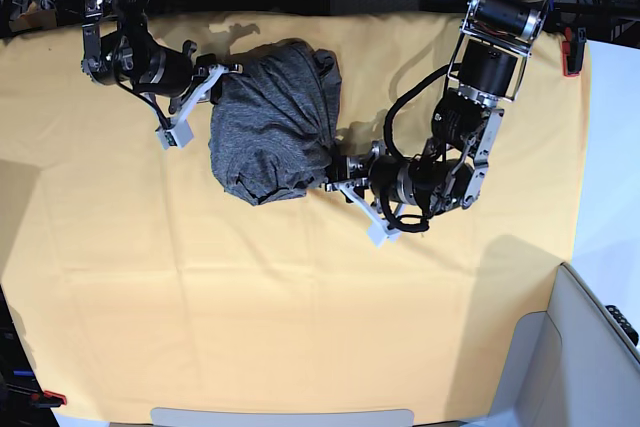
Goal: Fold the T-shirt properly
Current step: 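Hold the bundle with both grippers and drag it away from the robot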
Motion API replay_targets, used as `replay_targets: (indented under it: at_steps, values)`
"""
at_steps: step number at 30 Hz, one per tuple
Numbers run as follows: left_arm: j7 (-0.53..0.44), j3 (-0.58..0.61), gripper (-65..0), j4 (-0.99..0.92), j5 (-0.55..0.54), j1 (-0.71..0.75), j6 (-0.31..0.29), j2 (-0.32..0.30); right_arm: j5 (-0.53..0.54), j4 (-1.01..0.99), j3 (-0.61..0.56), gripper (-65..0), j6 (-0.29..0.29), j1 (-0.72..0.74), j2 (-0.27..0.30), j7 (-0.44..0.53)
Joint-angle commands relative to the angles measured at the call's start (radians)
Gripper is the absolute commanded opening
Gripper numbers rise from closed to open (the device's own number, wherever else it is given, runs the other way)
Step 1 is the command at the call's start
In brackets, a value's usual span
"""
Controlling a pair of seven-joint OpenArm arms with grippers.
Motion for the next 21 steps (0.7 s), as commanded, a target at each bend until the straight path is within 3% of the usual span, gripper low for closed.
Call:
replay_targets:
  at_steps: [1, 18, 21]
  values:
    - [-0.010, -0.002, -58.1, 0.013, -0.014, -0.042, 0.002, 0.001, 0.016, 0.021, -0.001, -64.3, 0.008, -0.002, 0.006, -0.024]
    - [-0.036, -0.002, -57.9, 0.011, -0.014, -0.045, 0.002, -0.004, 0.011, 0.069, 0.094, -63.9, 0.008, -0.055, 0.006, -0.021]
    - [-0.038, -0.002, -54.9, 0.011, -0.014, -0.045, 0.004, -0.004, 0.011, 0.069, 0.092, -57.7, 0.008, -0.055, 0.004, -0.021]
